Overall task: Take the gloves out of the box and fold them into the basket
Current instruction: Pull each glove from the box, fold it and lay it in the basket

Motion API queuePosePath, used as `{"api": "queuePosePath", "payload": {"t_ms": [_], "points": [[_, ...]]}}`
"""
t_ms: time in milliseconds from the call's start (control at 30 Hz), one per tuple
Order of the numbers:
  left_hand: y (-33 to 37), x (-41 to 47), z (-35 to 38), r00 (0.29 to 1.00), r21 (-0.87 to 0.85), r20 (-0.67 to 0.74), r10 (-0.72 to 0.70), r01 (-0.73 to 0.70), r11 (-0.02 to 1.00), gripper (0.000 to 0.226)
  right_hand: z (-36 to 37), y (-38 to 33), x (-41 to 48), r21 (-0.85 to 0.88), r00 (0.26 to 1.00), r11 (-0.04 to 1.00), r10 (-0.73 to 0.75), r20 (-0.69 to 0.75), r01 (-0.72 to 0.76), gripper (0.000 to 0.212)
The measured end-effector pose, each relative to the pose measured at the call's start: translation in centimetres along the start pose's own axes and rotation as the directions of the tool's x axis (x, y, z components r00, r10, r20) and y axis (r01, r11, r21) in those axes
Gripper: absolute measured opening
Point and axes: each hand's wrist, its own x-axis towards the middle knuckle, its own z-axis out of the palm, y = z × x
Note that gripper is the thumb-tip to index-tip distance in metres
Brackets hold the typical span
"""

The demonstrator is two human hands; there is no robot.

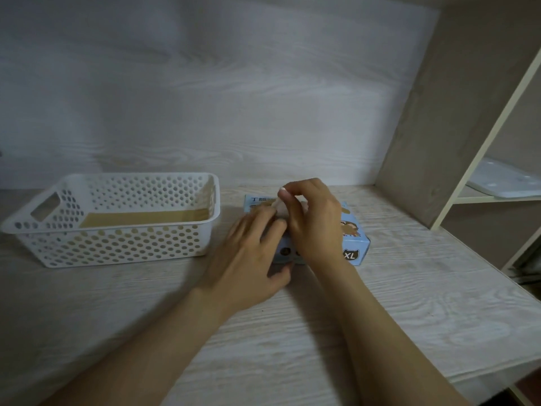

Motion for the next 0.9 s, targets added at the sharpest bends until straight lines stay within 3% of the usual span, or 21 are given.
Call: {"api": "queuePosePath", "payload": {"t_ms": [133,267,500,567,633,700,767,833,900], "points": [[0.2,-0.1,0.0,0.999,0.029,-0.032,-0.019,0.020,0.999,0.046,-0.5,-0.6,-0.2,0.060,0.989,0.987,0.145,0.024,-0.146,0.012],[-0.4,-0.3,0.4,0.999,0.063,-0.040,0.004,-0.001,0.998,0.045,-0.9,-0.8,0.3,0.236,0.957,0.941,0.272,-0.101,-0.243,0.011],[-0.5,-0.5,0.2,0.999,0.079,-0.008,0.047,-0.046,0.996,0.048,-2.3,-1.4,1.5,0.634,0.758,0.688,0.608,-0.237,-0.354,0.013],[-0.5,-0.5,0.4,0.999,0.067,-0.008,0.045,-0.044,0.997,0.047,-2.7,-1.2,1.7,0.552,0.822,0.763,0.524,-0.224,-0.336,0.011],[-0.6,-0.6,0.4,1.000,0.040,-0.009,0.028,-0.028,0.999,0.044,-3.1,-1.1,1.6,0.396,0.937,0.864,0.349,-0.027,-0.311,0.013],[-0.8,-0.7,0.4,1.000,-0.005,-0.006,0.006,-0.006,1.000,0.042,-3.6,-1.7,1.2,0.326,0.916,0.873,0.268,0.299,-0.362,0.016],[-1.0,-0.9,0.4,1.000,-0.052,0.012,-0.020,0.020,0.998,0.043,-4.0,-2.0,0.9,0.239,0.848,0.892,0.238,0.474,-0.384,0.023],[-1.2,-1.0,0.4,0.998,-0.094,0.031,-0.053,0.056,0.994,0.043,-4.4,-1.6,0.9,0.144,0.867,0.949,0.186,0.463,-0.280,0.026],[-1.3,-1.0,0.4,0.996,-0.100,0.053,-0.072,0.077,0.992,0.047,-4.7,-0.7,1.1,0.090,0.887,0.975,0.143,0.438,-0.202,0.015]]}}
